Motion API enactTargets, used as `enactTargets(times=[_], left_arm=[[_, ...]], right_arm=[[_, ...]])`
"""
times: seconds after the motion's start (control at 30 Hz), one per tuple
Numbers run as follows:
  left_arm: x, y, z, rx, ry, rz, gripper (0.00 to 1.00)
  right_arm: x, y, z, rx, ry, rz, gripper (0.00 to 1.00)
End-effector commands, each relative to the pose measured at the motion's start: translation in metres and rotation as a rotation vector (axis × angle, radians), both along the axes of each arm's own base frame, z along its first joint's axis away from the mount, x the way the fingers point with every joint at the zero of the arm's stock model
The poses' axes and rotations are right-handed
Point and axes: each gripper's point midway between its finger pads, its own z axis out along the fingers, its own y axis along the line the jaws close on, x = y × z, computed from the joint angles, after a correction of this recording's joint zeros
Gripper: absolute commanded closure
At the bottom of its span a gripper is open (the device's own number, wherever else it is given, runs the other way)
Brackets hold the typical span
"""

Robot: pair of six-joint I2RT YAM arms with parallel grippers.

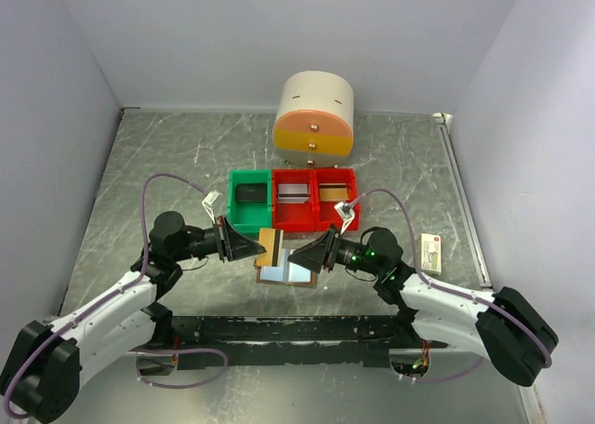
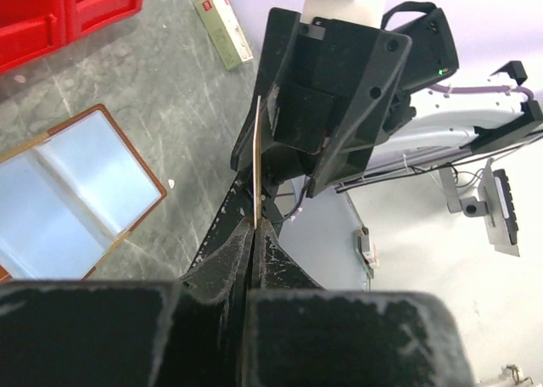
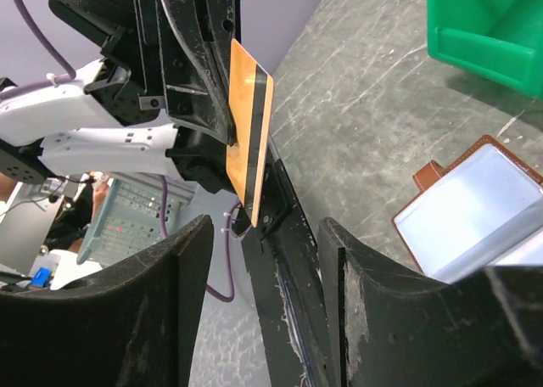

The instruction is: Take the credit cards out of the card holder

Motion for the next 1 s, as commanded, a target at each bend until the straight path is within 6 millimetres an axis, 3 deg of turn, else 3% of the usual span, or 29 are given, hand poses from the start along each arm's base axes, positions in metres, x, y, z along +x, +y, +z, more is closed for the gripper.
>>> enactTargets(times=[0.0, 0.27, 0.97], left_arm=[[-0.011, -0.003, 0.018, -0.084, -0.057, -0.077, 0.93], [-0.016, -0.005, 0.017, -0.107, -0.043, -0.104, 0.93], [-0.016, -0.007, 0.018, -0.131, -0.043, -0.095, 0.93]], right_arm=[[-0.001, 0.007, 0.026, 0.078, -0.047, 0.039, 0.49], [-0.003, 0.019, 0.04, 0.131, -0.058, 0.093, 0.58], [-0.009, 0.036, 0.037, 0.173, -0.014, 0.178, 0.88]])
